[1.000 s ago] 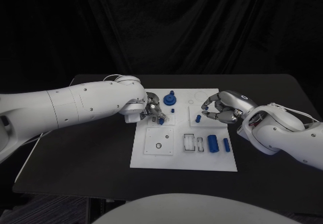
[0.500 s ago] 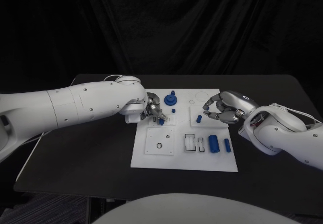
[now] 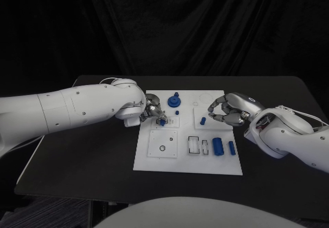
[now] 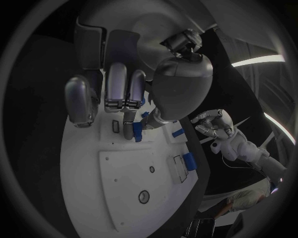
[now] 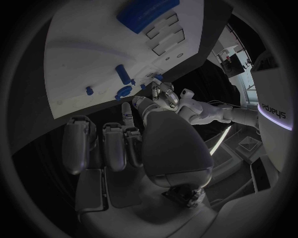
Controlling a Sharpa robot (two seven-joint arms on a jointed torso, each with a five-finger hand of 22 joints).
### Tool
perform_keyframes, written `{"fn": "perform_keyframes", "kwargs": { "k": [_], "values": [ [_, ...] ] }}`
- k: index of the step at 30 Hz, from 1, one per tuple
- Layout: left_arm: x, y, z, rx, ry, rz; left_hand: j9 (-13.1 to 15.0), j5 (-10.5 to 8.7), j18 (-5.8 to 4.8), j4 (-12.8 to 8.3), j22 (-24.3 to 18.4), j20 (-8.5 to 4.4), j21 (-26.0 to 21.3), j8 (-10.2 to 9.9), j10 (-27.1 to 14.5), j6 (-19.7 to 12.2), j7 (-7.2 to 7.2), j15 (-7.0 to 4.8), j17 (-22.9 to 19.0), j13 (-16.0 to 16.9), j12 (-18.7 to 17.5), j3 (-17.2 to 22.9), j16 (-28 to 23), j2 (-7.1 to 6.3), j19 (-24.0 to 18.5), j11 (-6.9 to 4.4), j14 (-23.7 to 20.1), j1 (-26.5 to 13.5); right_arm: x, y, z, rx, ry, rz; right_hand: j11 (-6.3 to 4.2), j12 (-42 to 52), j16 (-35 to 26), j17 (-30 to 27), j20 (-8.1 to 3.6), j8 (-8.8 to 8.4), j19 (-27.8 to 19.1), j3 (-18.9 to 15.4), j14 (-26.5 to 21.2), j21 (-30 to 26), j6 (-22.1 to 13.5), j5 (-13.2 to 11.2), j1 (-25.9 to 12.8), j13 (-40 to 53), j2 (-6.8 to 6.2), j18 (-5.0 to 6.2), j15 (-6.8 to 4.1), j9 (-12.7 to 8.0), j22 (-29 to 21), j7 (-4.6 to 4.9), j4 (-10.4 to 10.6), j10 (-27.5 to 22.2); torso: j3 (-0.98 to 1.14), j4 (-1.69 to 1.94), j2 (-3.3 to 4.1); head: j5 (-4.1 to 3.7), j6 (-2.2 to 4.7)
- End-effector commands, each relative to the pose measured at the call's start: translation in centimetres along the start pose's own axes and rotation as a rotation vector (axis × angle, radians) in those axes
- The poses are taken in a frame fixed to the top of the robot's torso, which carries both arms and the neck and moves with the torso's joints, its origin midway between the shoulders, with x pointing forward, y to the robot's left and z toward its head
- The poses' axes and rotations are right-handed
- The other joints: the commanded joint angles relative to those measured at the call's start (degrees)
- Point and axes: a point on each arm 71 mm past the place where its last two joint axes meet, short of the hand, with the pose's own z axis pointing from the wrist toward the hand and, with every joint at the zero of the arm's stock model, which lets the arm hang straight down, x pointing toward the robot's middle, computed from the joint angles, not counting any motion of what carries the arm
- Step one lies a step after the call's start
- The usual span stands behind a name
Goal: Assemble the parts on the task board
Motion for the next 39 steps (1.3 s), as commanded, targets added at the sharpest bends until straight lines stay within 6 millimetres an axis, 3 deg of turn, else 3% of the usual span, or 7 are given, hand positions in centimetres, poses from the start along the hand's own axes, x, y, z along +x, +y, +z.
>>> {"fn": "perform_keyframes", "kwargs": {
  "k": [1,15,19,27,32,35,39],
  "values": [
    [-0.5,-0.2,-0.5,0.087,-0.108,-0.078,0.4,-0.15,0.69,-1.1,7.7,-0.29,-0.1,0.4,6.0,0.3,-0.7,-0.29,15.1,15.1,0.2,1.6,0.4,-0.32,0.2,-0.55,5.9,-0.5,0.1,-0.1,-0.1,0.016,0.004,0.003,-0.32,-0.3,-0.4,8.9,-0.46,0.02,0.8,0.0,4.5,-0.4,-0.6,0.4,0.7,12.1,-0.01,-0.23,-0.41,0.1,8.5,0.0,-0.2,3.5,0.0,-0.03,0.05,-0.13,-0.01],
    [-1.6,0.9,-3.4,0.24,-0.434,-0.13,1.2,-2.04,0.68,-1.2,7.8,-0.31,-0.2,1.0,6.0,-0.2,-0.76,-0.27,15.1,15.1,0.2,2.1,0.4,-0.69,0.2,-0.53,5.9,-0.9,0.4,-0.3,-0.3,0.013,0.007,0.01,-0.3,-0.3,-0.4,8.9,-0.45,0.0,0.7,0.0,4.5,-0.4,-0.6,0.4,0.6,12.1,-0.04,-0.22,-0.4,0.1,8.5,0.02,-0.3,3.5,0.0,0.01,-0.04,0.2,-0.01],
    [-0.7,1.5,-3.4,0.262,-0.514,-0.117,1.4,-2.68,0.66,-0.9,7.9,-0.3,-0.1,1.1,6.0,-0.3,-0.74,-0.26,15.1,15.1,0.2,2.1,0.4,-0.79,0.2,-0.51,5.9,-1.1,0.5,-0.3,-0.3,0.012,0.007,0.012,-0.28,-0.3,-0.5,8.8,-0.45,-0.02,0.7,0.0,4.5,-0.4,-0.7,0.4,0.6,12.1,-0.09,-0.23,-0.38,0.1,8.5,0.05,-0.3,3.5,-0.01,0.15,-0.16,0.16,-0.01],
    [1.9,2.9,-2.5,0.317,-0.67,-0.101,1.5,-2.96,0.57,-0.8,8.1,-0.3,0.3,1.2,6.0,-0.3,-0.81,-0.27,15.1,15.1,0.2,2.2,0.4,-1.01,0.5,-0.55,5.9,-0.9,0.4,-0.4,-0.5,0.013,0.001,0.014,-0.26,-0.3,-0.5,8.8,-0.44,-0.03,0.7,0.0,4.5,-0.4,-0.7,0.4,0.5,12.0,-0.16,-0.23,-0.37,0.1,8.5,0.06,-0.3,3.4,0.0,0.03,-0.1,-0.04,-0.01],
    [3.6,3.3,-2.0,0.358,-0.756,-0.09,1.6,-3.21,0.51,-0.6,8.2,-0.32,0.6,1.2,6.0,-0.1,-0.9,-0.32,15.1,15.1,0.2,2.3,0.4,-1.3,0.6,-0.62,5.9,-0.7,0.3,-0.6,-0.7,0.016,-0.005,0.015,-0.26,-0.3,-0.5,8.8,-0.44,-0.03,0.7,0.0,4.5,-0.4,-0.7,0.4,0.5,12.0,-0.16,-0.23,-0.37,0.1,8.5,0.06,-0.3,3.4,0.21,-0.1,-0.28,0.15,-0.01],
    [4.3,3.4,-1.8,0.376,-0.782,-0.085,1.6,-3.32,0.51,-0.6,8.2,-0.34,0.6,1.2,6.0,-0.1,-0.93,-0.34,15.1,15.1,0.2,2.4,0.4,-1.38,0.7,-0.65,5.9,-0.6,0.3,-0.6,-0.8,0.019,-0.007,0.016,-0.25,-0.3,-0.4,8.9,-0.43,-0.02,0.7,0.0,4.5,-0.5,-0.7,0.4,0.5,12.0,-0.2,-0.21,-0.36,0.1,8.4,0.07,-0.3,3.4,0.19,-0.02,-0.24,0.07,-0.01],
    [5.3,3.5,-1.7,0.402,-0.81,-0.079,1.5,-5.35,0.46,0.0,8.4,-0.4,0.8,1.1,6.0,0.0,-0.97,-0.4,15.1,15.1,0.2,2.7,0.4,-1.68,0.8,-0.7,5.9,0.0,0.2,-0.7,-0.9,0.021,-0.009,0.017,-0.25,-0.3,-0.4,8.9,-0.43,-0.02,0.7,0.0,4.5,-0.5,-0.7,0.4,0.5,12.0,-0.2,-0.21,-0.36,0.1,8.4,0.07,-0.3,3.4,0.2,-0.05,-0.29,0.09,-0.01]
  ]
}}
